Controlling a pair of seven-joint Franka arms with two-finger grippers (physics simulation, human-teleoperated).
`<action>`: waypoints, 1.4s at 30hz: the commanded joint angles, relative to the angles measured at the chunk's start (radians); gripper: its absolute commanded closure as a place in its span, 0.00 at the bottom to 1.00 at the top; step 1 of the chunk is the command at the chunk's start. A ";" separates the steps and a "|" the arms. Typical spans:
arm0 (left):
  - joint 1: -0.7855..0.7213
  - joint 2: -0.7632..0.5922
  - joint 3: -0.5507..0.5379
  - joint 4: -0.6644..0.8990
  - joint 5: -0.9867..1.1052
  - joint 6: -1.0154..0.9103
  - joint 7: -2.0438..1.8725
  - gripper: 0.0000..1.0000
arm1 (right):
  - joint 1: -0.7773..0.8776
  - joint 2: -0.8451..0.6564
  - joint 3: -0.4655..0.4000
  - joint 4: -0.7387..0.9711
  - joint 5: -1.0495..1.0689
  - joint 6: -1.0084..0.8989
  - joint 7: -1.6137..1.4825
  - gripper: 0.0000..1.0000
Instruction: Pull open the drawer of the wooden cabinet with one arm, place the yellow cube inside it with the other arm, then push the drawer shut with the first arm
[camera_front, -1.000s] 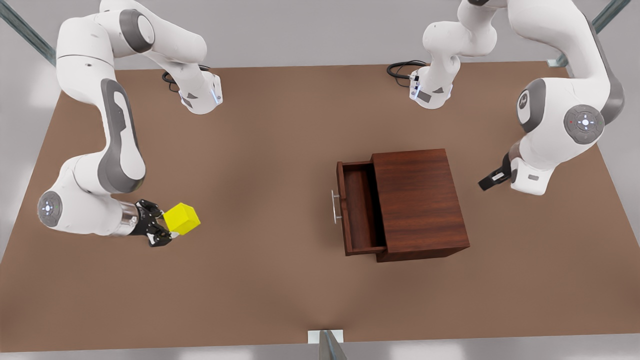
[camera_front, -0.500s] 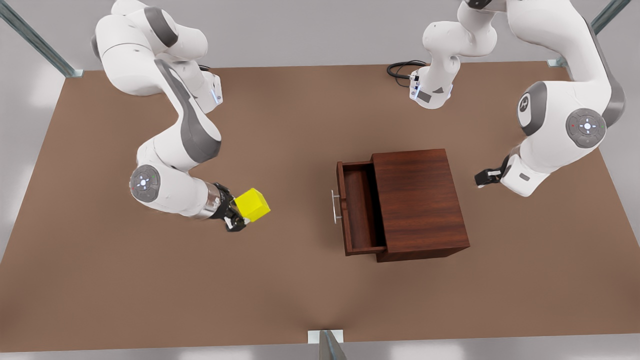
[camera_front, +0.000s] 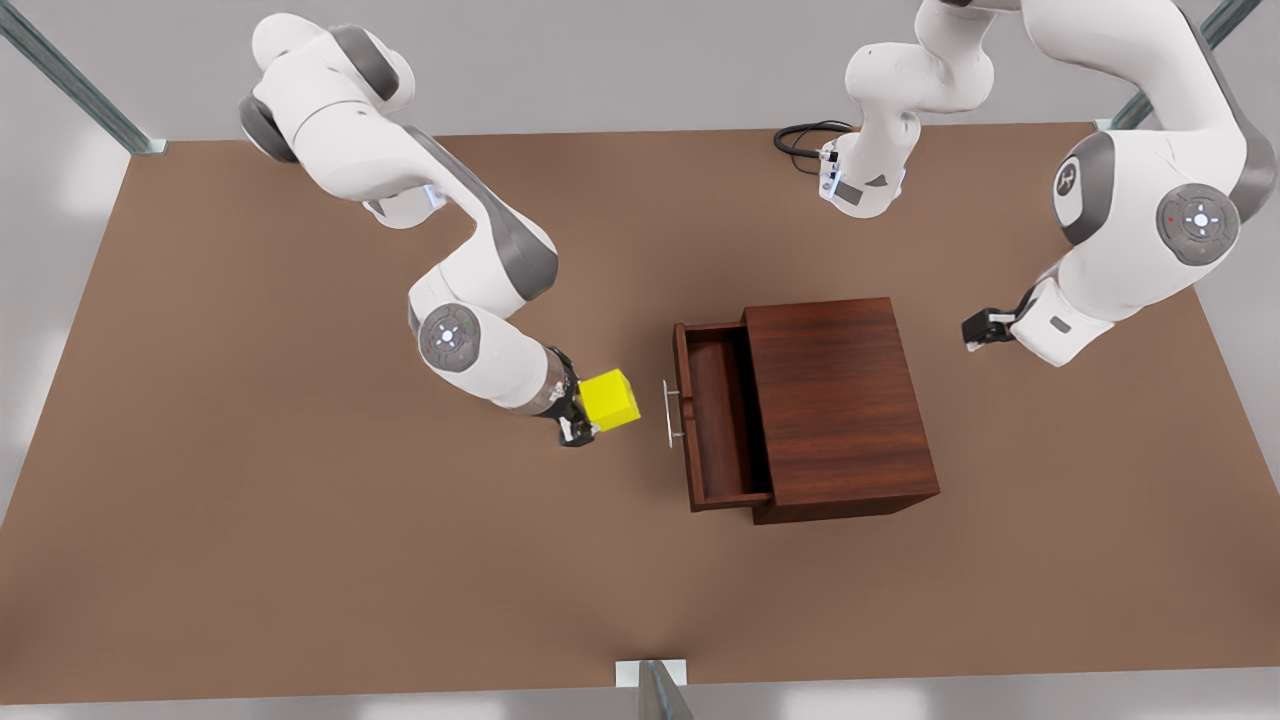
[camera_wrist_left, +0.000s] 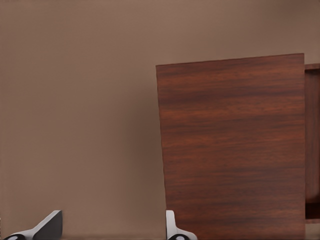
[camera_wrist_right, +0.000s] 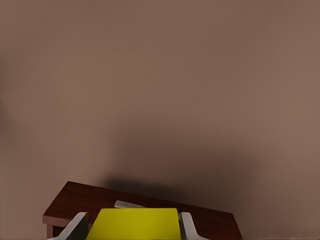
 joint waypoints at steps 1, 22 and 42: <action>0.004 -0.004 0.000 0.000 0.002 -0.008 0.109 0.00 | 0.024 0.014 -0.006 -0.001 -0.019 0.097 0.479 0.37; -0.004 -0.025 -0.037 0.009 0.004 -0.008 0.087 0.00 | 0.349 0.174 -0.155 0.071 -0.056 0.366 0.771 0.36; -0.015 0.013 -0.047 0.100 -0.021 -0.008 0.070 0.00 | -0.421 -0.249 -0.186 -0.168 -0.254 -0.403 -1.643 0.00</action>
